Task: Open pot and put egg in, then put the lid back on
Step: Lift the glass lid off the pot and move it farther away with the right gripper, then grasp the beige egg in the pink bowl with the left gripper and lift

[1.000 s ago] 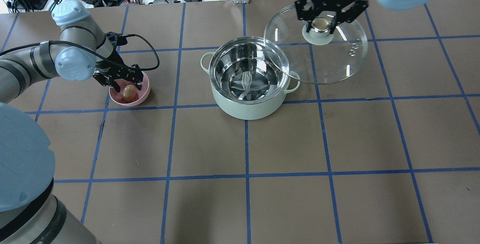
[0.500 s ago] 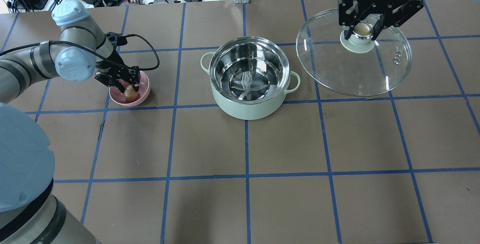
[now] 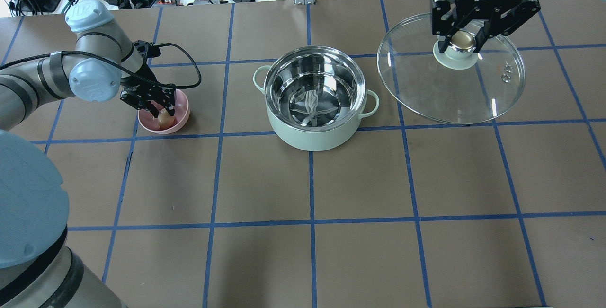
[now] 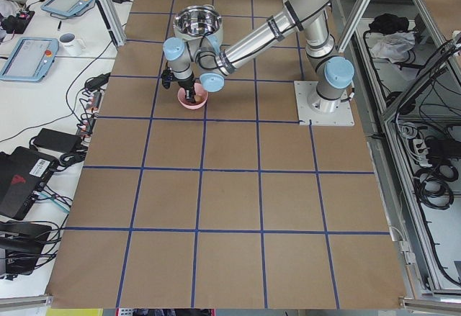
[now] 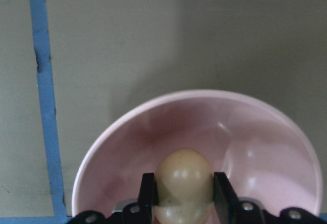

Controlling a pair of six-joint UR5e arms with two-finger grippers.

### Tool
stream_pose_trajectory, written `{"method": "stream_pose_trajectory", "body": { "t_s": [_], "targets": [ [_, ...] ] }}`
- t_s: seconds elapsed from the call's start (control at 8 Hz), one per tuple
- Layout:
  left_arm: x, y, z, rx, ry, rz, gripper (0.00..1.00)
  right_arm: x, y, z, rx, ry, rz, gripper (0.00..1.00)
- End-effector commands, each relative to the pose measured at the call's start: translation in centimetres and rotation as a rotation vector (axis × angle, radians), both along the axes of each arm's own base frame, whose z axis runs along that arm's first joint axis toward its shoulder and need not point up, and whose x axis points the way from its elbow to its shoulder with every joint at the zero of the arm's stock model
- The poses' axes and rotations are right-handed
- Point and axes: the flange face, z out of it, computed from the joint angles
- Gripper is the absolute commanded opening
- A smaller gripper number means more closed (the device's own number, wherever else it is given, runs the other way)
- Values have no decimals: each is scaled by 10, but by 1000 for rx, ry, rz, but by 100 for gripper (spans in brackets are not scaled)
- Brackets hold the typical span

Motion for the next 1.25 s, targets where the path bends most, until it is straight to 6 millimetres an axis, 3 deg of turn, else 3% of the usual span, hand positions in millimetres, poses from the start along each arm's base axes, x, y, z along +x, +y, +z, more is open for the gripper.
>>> {"method": "stream_pose_trajectory", "body": {
  "t_s": [0.0, 0.38, 0.5, 0.88, 1.12],
  "targets": [
    [-2, -1, 22, -30, -13, 38, 0, 1, 2, 2, -2, -2, 3, 22],
    [-10, 10, 69, -64, -28, 74, 0, 0, 2, 2, -2, -1, 3, 22],
    [-25, 14, 90, -90, -36, 84, 0, 1, 2, 2, -2, -2, 3, 22],
    [-131, 44, 170, -178, -47, 75, 0, 1, 2, 2, -2, -4, 3, 22],
    [-199, 65, 210, -252, -33, 17, 0, 2, 2, 2, -2, -5, 5, 22]
  ]
}}
